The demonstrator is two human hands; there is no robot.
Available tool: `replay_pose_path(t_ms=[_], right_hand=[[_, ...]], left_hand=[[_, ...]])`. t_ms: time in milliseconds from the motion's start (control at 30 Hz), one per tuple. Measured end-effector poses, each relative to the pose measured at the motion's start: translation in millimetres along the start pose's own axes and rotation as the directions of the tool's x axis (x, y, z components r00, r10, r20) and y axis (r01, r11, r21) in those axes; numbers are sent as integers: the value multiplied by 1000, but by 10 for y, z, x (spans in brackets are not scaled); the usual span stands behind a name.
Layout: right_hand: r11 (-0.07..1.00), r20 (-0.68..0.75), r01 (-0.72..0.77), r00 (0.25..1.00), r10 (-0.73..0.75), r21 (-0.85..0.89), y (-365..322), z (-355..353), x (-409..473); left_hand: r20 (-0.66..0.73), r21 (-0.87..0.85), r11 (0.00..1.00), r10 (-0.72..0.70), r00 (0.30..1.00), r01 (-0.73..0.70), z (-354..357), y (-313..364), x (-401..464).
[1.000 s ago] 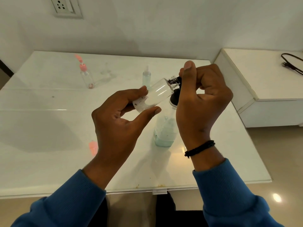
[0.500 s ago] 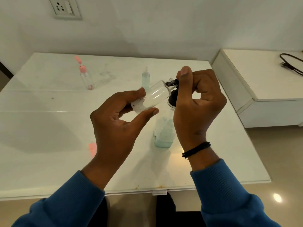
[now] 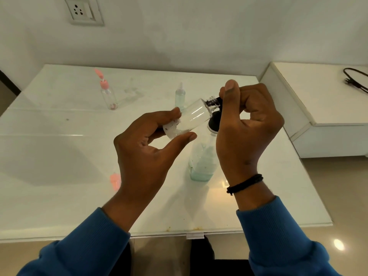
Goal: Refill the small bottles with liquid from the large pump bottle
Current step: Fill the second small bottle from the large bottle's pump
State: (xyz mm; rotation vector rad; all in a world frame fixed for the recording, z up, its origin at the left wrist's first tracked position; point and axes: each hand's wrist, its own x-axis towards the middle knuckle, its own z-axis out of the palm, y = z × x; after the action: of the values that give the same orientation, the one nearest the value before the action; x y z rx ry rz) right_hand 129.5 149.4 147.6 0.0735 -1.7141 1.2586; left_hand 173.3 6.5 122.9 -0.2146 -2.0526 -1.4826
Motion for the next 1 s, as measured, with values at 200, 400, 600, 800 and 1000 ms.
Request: replay_pose_path(t_ms=[200,400,600,800,1000], right_hand=[[999,10,-46,999,46,26,-25,15,-52],[999,-11,-29,1000,29,13,-23,6,9],[999,-2,-34,999,34,25,-15,16,-49],[1000,-15,-7,1000,7,-13,-9,3,-2],[1000,-7,-8,1000,8,-20,2,10,-27]], left_hand=[[-2,16,1000,-8,1000,8,-1,-14,-4],[-4,3,1000,-10,1000,11,5,3,0],[-9,27,1000,1,1000,0,20,-9,-11],[-2,5,1000,-5,1000,5,13,8,0],[-2,17,1000,-6,1000,6,12,-6,-9]])
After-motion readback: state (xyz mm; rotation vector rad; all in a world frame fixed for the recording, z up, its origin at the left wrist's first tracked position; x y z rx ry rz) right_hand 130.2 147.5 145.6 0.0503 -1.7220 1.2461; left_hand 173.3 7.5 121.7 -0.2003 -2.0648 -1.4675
